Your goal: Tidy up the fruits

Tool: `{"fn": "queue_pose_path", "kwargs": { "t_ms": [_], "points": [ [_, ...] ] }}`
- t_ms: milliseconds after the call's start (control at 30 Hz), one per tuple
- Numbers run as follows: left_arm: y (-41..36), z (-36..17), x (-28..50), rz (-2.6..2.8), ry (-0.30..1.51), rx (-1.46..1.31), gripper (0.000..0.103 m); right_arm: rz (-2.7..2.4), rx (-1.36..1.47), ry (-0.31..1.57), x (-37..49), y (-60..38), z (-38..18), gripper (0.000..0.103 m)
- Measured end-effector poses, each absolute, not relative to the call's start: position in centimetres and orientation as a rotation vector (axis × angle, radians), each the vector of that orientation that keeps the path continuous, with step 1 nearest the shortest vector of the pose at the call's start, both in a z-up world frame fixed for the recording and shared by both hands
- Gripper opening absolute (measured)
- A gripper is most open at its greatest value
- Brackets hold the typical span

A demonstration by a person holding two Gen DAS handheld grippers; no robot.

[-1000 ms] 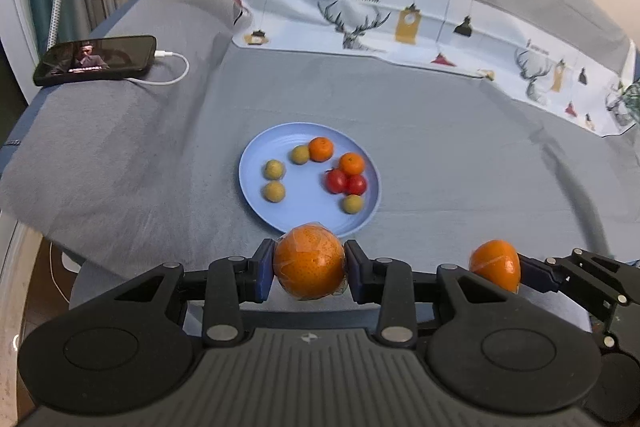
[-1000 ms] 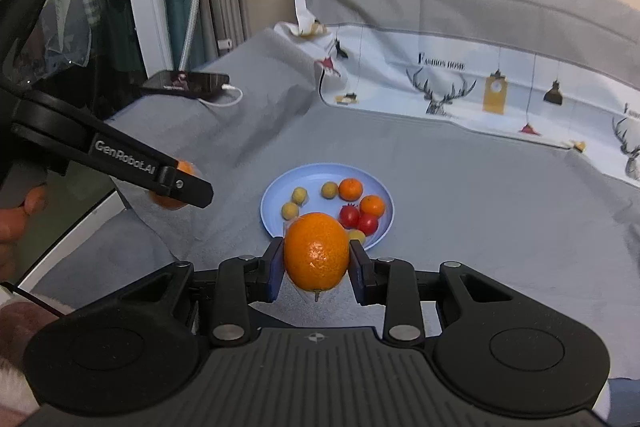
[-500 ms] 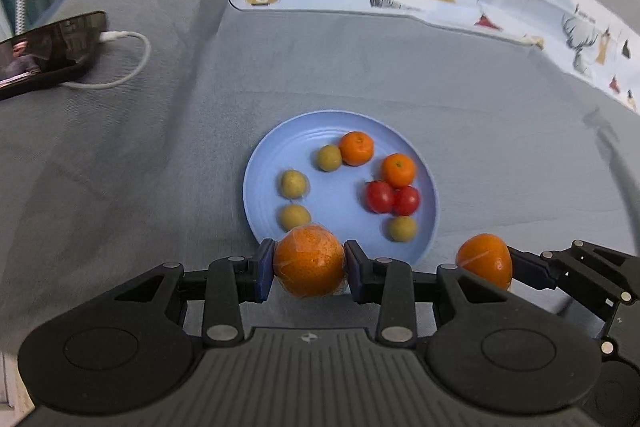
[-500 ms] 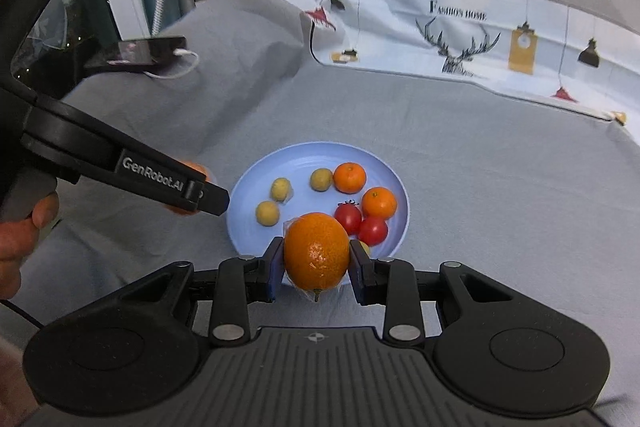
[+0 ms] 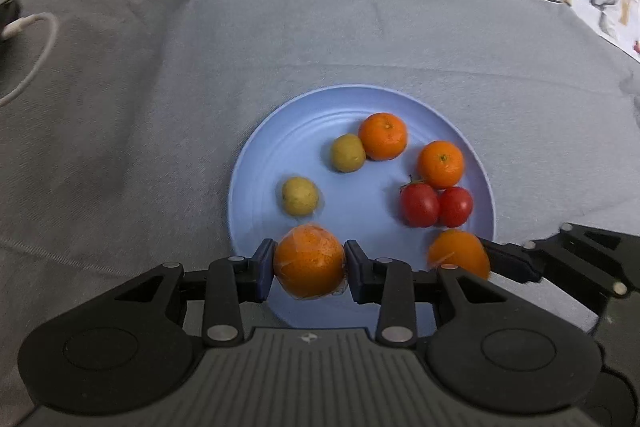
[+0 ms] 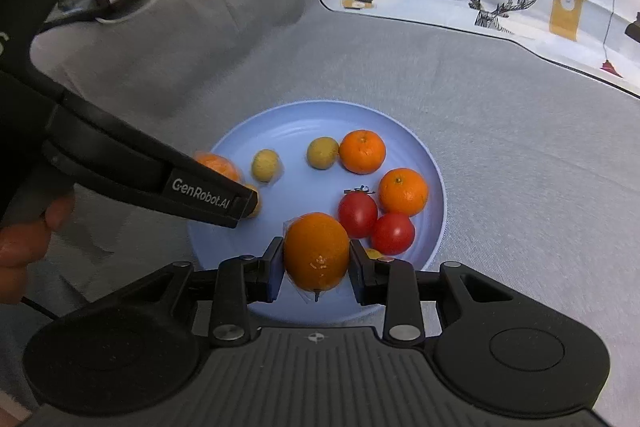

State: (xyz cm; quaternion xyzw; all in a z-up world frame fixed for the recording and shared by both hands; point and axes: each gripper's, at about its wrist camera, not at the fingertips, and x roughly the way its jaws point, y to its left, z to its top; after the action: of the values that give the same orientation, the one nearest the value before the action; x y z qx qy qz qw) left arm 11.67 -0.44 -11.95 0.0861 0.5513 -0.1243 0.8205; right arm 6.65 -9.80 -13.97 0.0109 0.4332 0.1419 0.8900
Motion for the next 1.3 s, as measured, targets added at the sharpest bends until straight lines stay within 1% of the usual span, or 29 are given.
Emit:
{"fn": "queue_pose_path", "kwargs": {
  "t_ms": [33,67,100,133,167,200,300,400,500,733,1067,1300],
  "points": [
    [-0.5,-11.7,11.7,-0.284,1.165,0.186,0.058,0.298,0.020,0.902,6.9,-9.8,-14.1,0.036],
    [-0.5,-11.4,11.7,-0.293,1.151,0.193,0.070,0.302,0.016,0.897,7.1,-9.7,-14.0,0.037],
    [-0.3,-10.8,11.5,-0.283,1.120,0.196,0.097,0.298,0.012,0.886,7.1,-9.8,-13.8,0.049],
    [-0.1,-10.2,11.1,-0.271,1.080,0.193,0.103,0.292,0.005,0.875,7.0,-9.8,-13.5,0.058],
    [0.2,-9.5,10.7,-0.264,1.043,0.189,0.103,0.285,-0.003,0.862,6.7,-9.9,-13.1,0.073],
    [0.4,-8.9,10.3,-0.268,1.031,0.193,0.103,0.274,-0.011,0.849,6.3,-9.9,-12.6,0.081],
    [1.4,-7.6,8.9,-0.243,1.053,0.163,0.103,0.245,-0.024,0.820,4.5,-10.4,-11.2,0.089],
    [2.2,-6.3,6.8,-0.213,1.078,0.127,0.103,0.224,-0.016,0.817,2.1,-10.8,-9.8,0.093],
    [2.8,-4.5,4.3,-0.187,1.070,0.104,0.103,0.205,0.000,0.809,-0.2,-11.1,-8.5,0.097],
    [3.5,-1.3,-0.7,-0.154,1.033,0.085,0.103,0.122,0.013,0.728,-5.0,-11.2,-5.6,0.102],
    [3.7,1.1,-6.0,-0.141,0.942,0.087,0.103,0.095,-0.038,0.598,-10.6,-10.3,-2.7,0.102],
    [3.4,1.8,-7.7,-0.148,0.907,0.104,0.103,0.072,-0.056,0.557,-12.4,-9.8,-2.0,0.102]
  ]
}}
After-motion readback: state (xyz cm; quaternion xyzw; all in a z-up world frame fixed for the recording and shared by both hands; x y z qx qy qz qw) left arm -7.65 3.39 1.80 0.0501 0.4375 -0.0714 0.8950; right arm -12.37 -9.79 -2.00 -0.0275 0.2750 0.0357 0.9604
